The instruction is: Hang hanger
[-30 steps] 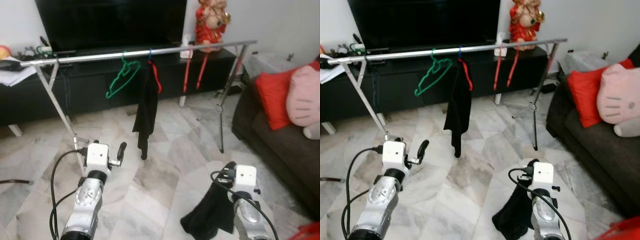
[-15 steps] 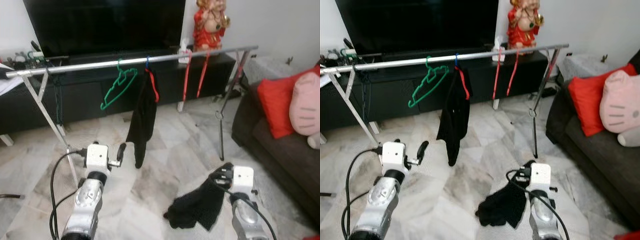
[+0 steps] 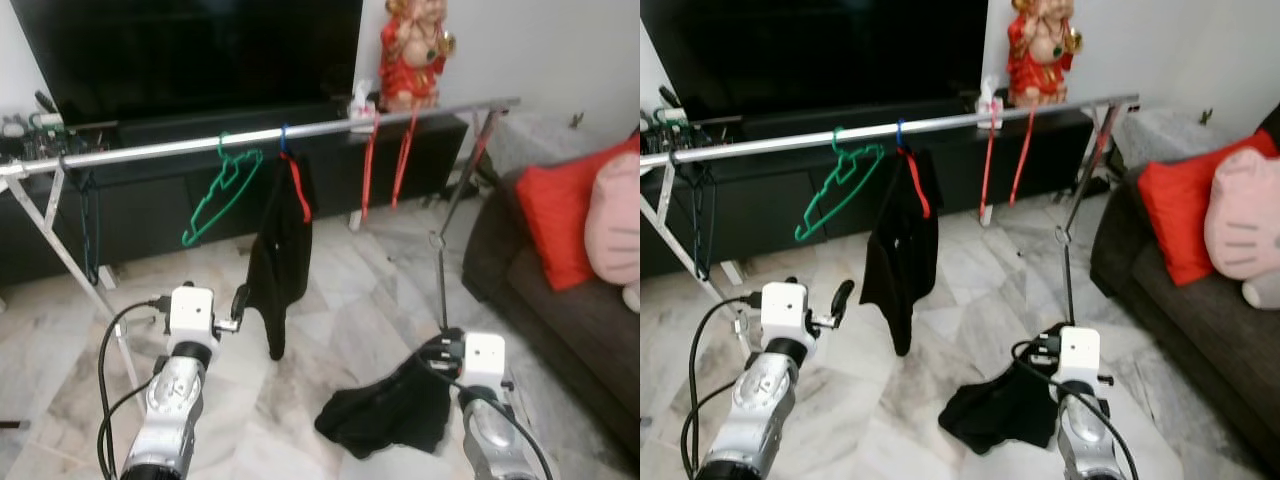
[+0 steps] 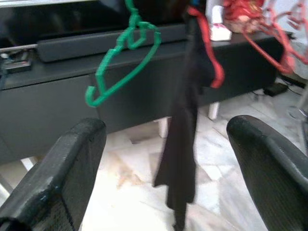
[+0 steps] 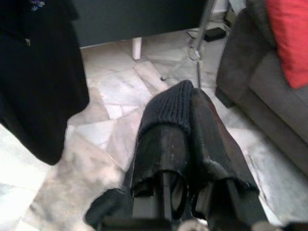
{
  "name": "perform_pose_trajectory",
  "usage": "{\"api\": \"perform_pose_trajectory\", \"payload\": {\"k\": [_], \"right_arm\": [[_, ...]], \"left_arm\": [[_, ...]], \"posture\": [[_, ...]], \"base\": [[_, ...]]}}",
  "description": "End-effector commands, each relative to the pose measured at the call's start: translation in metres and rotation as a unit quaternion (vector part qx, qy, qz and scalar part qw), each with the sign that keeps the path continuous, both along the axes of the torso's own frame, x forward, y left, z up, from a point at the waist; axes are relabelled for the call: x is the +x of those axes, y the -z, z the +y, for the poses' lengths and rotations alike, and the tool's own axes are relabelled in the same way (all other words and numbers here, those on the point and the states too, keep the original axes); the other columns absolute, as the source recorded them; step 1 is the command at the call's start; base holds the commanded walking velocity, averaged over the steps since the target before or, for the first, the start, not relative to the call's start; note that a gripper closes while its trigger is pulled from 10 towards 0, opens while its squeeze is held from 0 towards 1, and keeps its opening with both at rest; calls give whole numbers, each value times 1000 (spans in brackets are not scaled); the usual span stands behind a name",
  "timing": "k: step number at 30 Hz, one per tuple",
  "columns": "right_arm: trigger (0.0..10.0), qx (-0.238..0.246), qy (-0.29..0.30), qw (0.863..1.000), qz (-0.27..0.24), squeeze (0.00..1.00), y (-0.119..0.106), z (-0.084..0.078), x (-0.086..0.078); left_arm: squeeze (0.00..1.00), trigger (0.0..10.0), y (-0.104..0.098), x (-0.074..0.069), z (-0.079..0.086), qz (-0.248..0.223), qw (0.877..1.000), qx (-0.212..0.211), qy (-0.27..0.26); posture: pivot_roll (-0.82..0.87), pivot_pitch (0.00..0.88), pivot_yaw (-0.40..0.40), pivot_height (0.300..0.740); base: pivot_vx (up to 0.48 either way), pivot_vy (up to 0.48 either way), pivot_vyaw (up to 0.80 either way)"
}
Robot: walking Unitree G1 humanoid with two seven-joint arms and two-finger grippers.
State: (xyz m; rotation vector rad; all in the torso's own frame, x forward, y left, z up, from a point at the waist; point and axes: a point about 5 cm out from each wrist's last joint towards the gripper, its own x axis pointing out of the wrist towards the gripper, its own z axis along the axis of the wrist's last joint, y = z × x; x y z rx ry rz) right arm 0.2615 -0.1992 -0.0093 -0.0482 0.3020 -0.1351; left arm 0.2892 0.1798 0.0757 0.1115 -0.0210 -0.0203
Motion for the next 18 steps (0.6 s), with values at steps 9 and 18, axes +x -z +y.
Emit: {"api": "perform_pose_trajectory", "payload": {"k": [9,18], "right_arm": [[10000,11,-6,1000,-7,0,-2,7,4],[10000,14,-1,1000,4,0,1,6,1]], "left_arm": [[0,10000,-4,1,4,-6,1000,-5,-7],[0,10000,-4,-1,3,-6,1000,-9,-10]], "posture": [[4,0,-49,740],[6,0,-51,740]], "base": [[350,0,0],[352,0,0]]}}
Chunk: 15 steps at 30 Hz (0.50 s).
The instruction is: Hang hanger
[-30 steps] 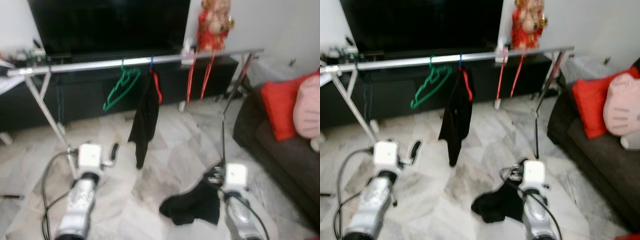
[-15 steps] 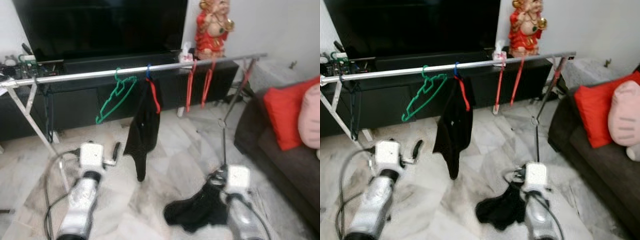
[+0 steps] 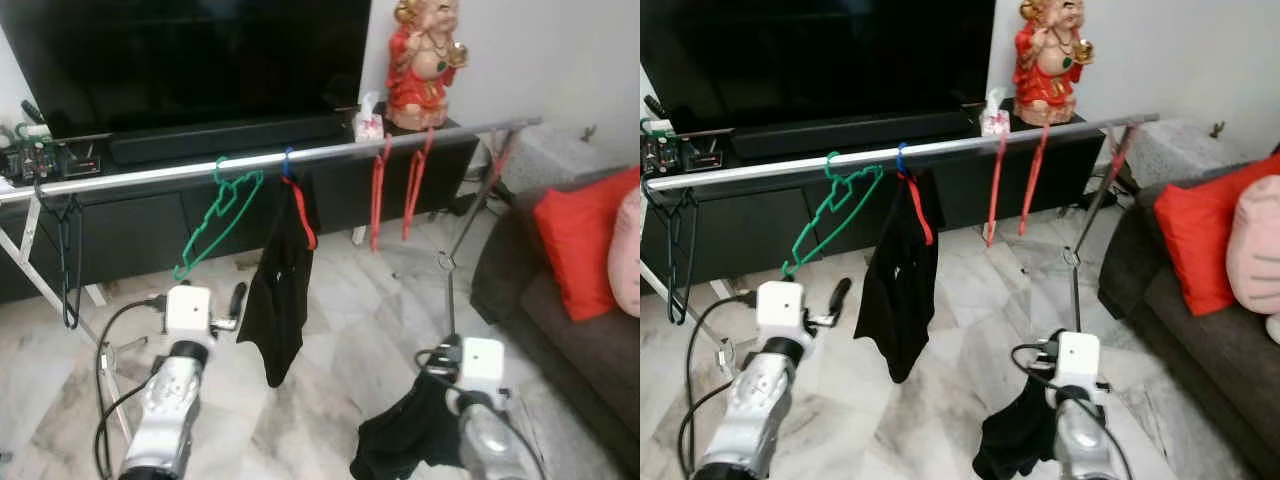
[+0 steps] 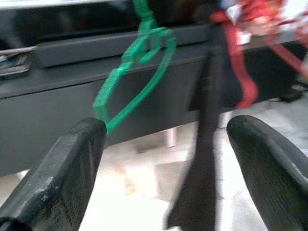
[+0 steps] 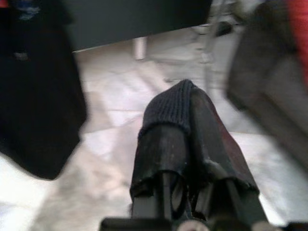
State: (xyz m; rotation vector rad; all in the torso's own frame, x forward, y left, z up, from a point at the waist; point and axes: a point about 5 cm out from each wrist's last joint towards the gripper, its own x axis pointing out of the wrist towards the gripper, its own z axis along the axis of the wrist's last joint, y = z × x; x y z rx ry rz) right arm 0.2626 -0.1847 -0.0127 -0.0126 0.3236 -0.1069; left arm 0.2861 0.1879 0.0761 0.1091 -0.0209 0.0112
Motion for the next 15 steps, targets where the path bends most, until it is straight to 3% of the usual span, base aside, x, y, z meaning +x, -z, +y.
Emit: {"api": "perform_pose_trajectory", "payload": {"k": [1,8,15], "right_arm": [[10000,-6,10,1000,-6,0,-2,-9,-1],[10000,-4,8,1000,-6,0,-2,-8,-1],[10000,-3,7,1000,-7,0,-2,-7,-1]], "left_arm": [[0,10000,-4,2,-5,-5,1000,-8,6],[0,10000,-5,1,-6,-9,1000,-9,9],[0,10000,-6,0,-6,-11,1000,-10,14]], "posture": [[5,0,-51,740],[4,0,-51,740],[7,0,-50,740]], "base": [[352,0,0],[318,0,0],[0,0,0]]}}
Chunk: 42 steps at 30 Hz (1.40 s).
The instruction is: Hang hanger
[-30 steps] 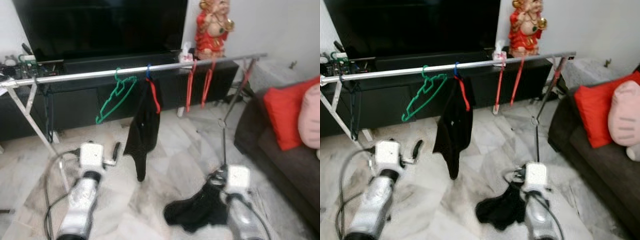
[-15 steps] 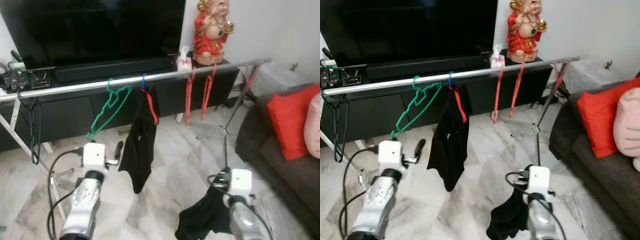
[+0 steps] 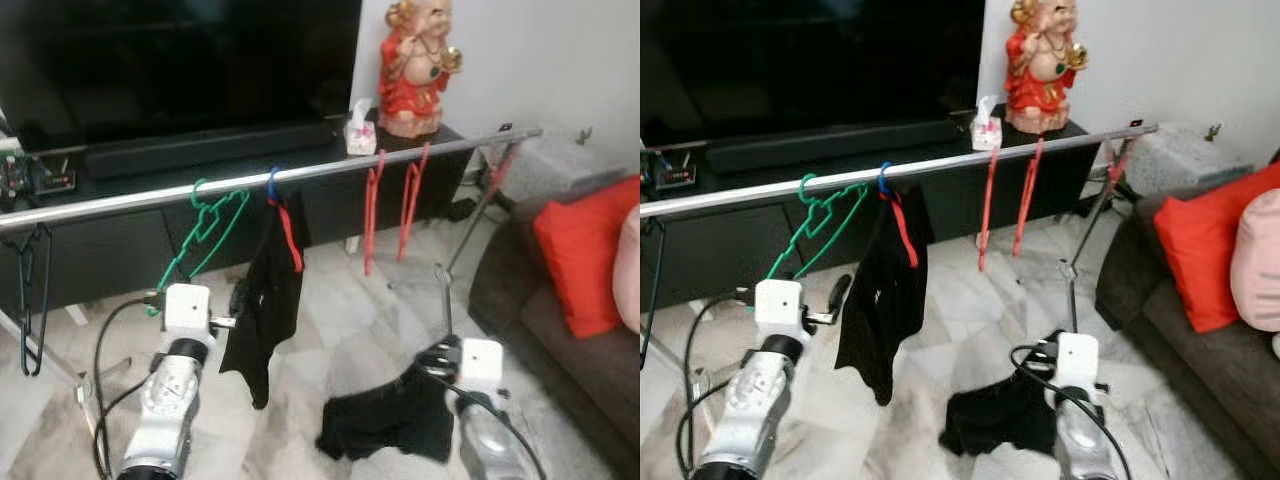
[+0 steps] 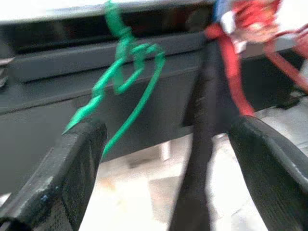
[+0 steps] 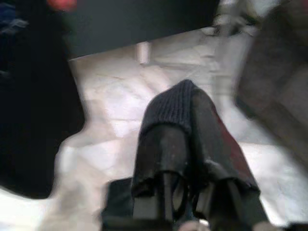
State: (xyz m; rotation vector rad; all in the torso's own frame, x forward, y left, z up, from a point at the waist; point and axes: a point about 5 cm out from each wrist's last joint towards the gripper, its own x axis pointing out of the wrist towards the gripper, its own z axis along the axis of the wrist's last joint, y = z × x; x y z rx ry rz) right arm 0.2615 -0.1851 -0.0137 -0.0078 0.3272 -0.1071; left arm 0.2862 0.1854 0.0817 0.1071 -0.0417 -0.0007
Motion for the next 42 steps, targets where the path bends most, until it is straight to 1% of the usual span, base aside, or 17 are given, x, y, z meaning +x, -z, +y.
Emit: {"api": "perform_pose_trajectory", "payload": {"k": [1,10,23,33,38,42], "right_arm": [[10000,-6,6,1000,-9,0,-3,-6,1],[10000,-5,4,1000,-10,0,-3,-6,1],[10000,-3,4,1000,-16,0,-6,-4,4],[10000,0,11,1000,-19,0,-8,-7,6],[10000,2,16,1000,-20,0,-8,-8,6],[10000,-4,14,1000,-26,0,-9,-8,6]], "left_arm": [[0,10000,-1,0,-4,-1,1000,-10,7],[0,10000,-3,0,-8,-3,1000,-15,12],[0,10000,-1,0,-12,3,999,-28,21],[0,10000,-1,0,-14,3,999,-31,29],[0,10000,-1,-1,-14,4,999,-31,32],[0,10000,-1,-1,-15,4,999,-31,34]], "posture": [[7,0,-50,740],[6,0,-50,740],[4,0,-45,740],[-3,0,-34,740],[-4,0,-31,740],[-4,0,-30,740]], "base": [[0,0,0],[0,0,0],[0,0,0],[0,267,0],[0,268,-698],[0,270,0]]}}
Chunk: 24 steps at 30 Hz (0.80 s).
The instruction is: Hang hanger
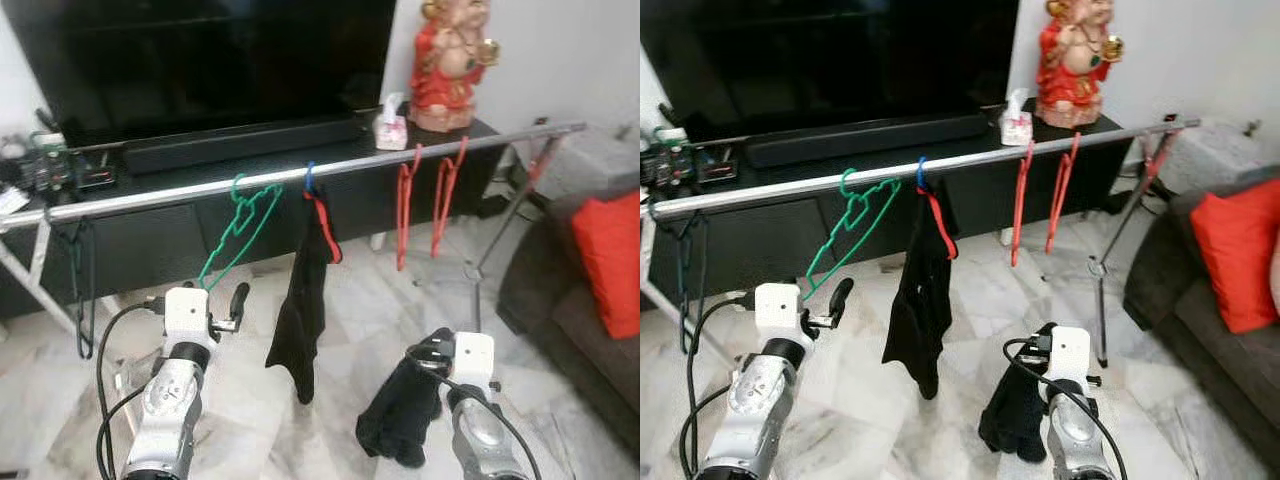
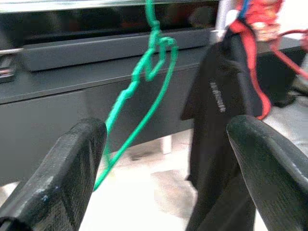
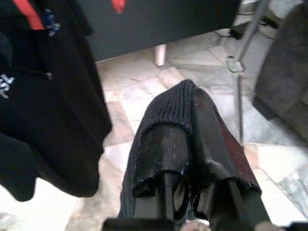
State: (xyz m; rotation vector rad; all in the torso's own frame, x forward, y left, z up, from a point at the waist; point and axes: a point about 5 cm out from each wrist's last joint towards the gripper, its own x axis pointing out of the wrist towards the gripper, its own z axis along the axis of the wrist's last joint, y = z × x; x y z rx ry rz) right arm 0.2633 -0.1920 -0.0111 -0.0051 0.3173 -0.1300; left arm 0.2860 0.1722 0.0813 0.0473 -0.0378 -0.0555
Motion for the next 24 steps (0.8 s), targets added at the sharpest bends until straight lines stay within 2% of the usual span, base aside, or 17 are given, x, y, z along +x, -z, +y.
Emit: {"api": "perform_pose_trajectory", "payload": {"k": [1,17,21,24], "right_arm": [[10000,-3,2,1000,-22,0,-7,-1,4],[10000,6,6,1000,-15,0,-4,1,3],[10000,9,4,1000,-14,0,-4,2,4],[10000,4,2,1000,-19,0,-5,2,3]], "left_arm": [[0,10000,-1,0,-2,1,1000,-1,6],[0,10000,-3,0,-2,-1,1000,-2,7],[0,10000,-5,1,-2,-4,1000,-2,8],[0,10000,-5,1,-2,-5,1000,-1,9]], "posture": [[-4,0,-30,740],[1,0,-31,740],[2,0,-30,740],[3,0,-31,740]], "base": [[0,270,0],[0,273,0],[0,275,-728],[0,175,0]]}}
